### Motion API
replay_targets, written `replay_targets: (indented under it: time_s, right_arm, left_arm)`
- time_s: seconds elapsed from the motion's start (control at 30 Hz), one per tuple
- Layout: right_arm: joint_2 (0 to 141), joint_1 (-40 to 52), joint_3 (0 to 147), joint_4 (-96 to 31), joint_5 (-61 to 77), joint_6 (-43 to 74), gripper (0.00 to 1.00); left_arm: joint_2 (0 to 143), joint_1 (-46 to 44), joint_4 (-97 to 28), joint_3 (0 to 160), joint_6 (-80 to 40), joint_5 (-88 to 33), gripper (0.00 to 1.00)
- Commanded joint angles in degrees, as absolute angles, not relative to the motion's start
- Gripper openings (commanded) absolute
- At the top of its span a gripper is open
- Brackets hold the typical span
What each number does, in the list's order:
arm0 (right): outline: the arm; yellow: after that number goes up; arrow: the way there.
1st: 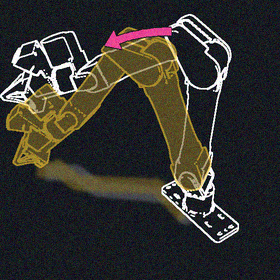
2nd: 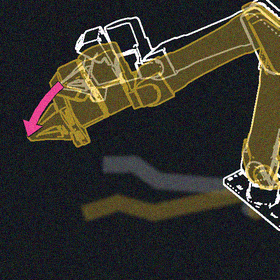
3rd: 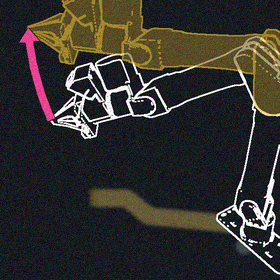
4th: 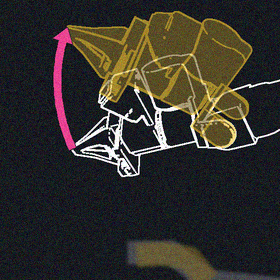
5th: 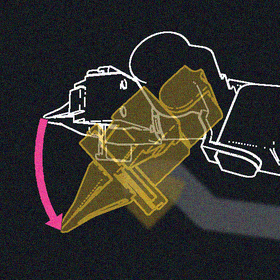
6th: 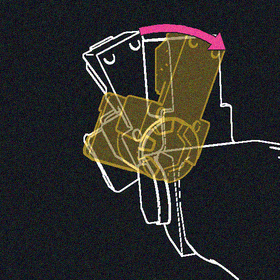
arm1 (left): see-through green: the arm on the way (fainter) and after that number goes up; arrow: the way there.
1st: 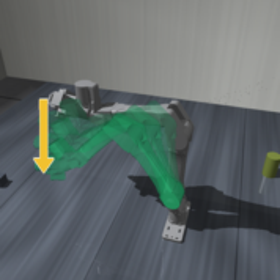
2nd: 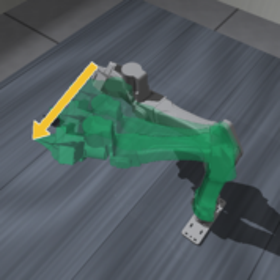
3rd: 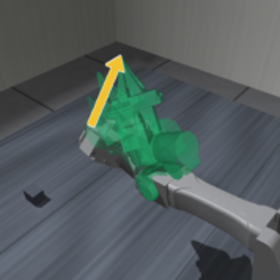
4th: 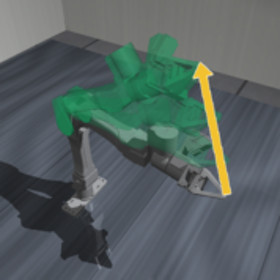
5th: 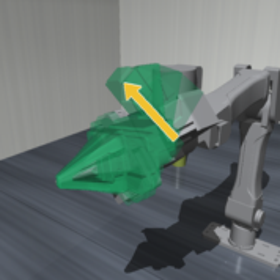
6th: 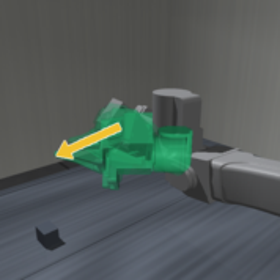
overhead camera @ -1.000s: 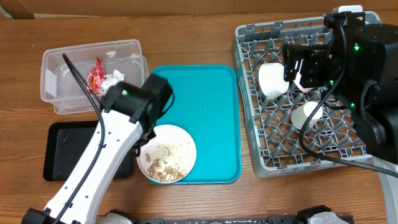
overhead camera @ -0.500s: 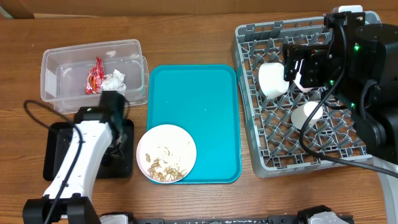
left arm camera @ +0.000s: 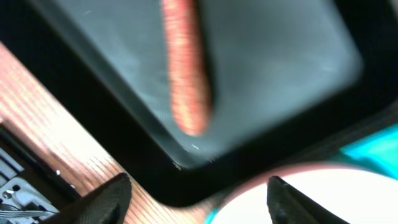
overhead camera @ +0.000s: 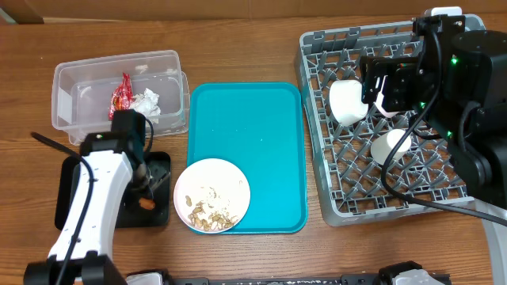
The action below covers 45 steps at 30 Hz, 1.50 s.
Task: Sort waste into correct bins and load items into the dishwasher
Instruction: 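Move left gripper to the white plate of food scraps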
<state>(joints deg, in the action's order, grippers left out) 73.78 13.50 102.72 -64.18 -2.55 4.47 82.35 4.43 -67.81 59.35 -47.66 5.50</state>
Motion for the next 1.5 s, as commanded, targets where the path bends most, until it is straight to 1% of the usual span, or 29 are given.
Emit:
replay_targets:
  time_s: [0.0,0.1,0.17,0.23,0.3,0.43,0.5,0.6,0.63,0.7,0.8,1.0,1.17,1.33,1.47]
  right_arm:
    - [73.8,13.3,102.7,-64.0,-2.9,4.8,1.00]
    - [73.8,13.3,102.7,-64.0,-2.9,4.8,1.00]
    - [73.8,13.3,102.7,-64.0,-2.9,4.7,1.00]
    - [73.8,13.3,102.7,-64.0,-2.9,4.7,1.00]
    - [73.8,13.3,102.7,-64.0,-2.9,4.7,1.00]
    - [73.8,13.3,102.7,-64.0,-2.9,4.7,1.00]
    - [73.8,13.3,102.7,-64.0,-2.9,4.7,1.00]
    - [73.8,13.3,102.7,-64.0,-2.9,4.7,1.00]
    - [73.8,13.3,102.7,-64.0,-2.9,4.8,1.00]
    - [73.8,13.3,102.7,-64.0,-2.9,4.8,1.00]
    - [73.8,13.3,102.7,-64.0,-2.9,4.7,1.00]
    - [73.8,13.3,102.7,-64.0,-2.9,4.8,1.00]
    - [73.8,13.3,102.7,-64.0,-2.9,4.7,1.00]
    - [73.8,13.3,102.7,-64.0,-2.9,4.7,1.00]
    - [73.8,13.3,102.7,-64.0,-2.9,4.7,1.00]
  left_arm:
    - [78.4,2.0,-68.4,65.1,-35.7,-4.0,0.62]
    - [75.9,-3.9,-68.1,67.2,-30.2,-6.5,0.62]
    - [74.9,-9.7,-66.7,67.4,-25.0,-6.7,0.63]
    - [75.0,-15.7,-65.7,67.3,-20.7,-6.0,0.63]
    - [75.9,-21.8,-65.2,67.1,-19.4,-3.3,0.60]
    - [80.2,-32.8,-64.2,66.9,-20.4,4.2,0.53]
    - [83.5,-37.3,-63.2,66.9,-24.3,7.7,0.48]
    - [87.9,-41.2,-61.5,66.9,-31.5,11.6,0.47]
    - [89.2,-42.0,-60.8,66.9,-34.1,11.6,0.45]
    - [92.0,-42.9,-59.9,66.9,-39.8,10.3,0.43]
    - [96.0,-43.1,-57.9,66.9,-43.4,9.3,0.43]
    - [101.1,-43.1,-52.4,66.9,-43.3,7.9,0.41]
    - [103.1,-42.0,-52.4,67.0,-42.5,8.0,0.40]
    - [104.4,-41.0,-52.8,67.0,-41.7,12.2,0.40]
    - [106.3,-40.9,-51.5,67.0,-38.6,12.5,0.40]
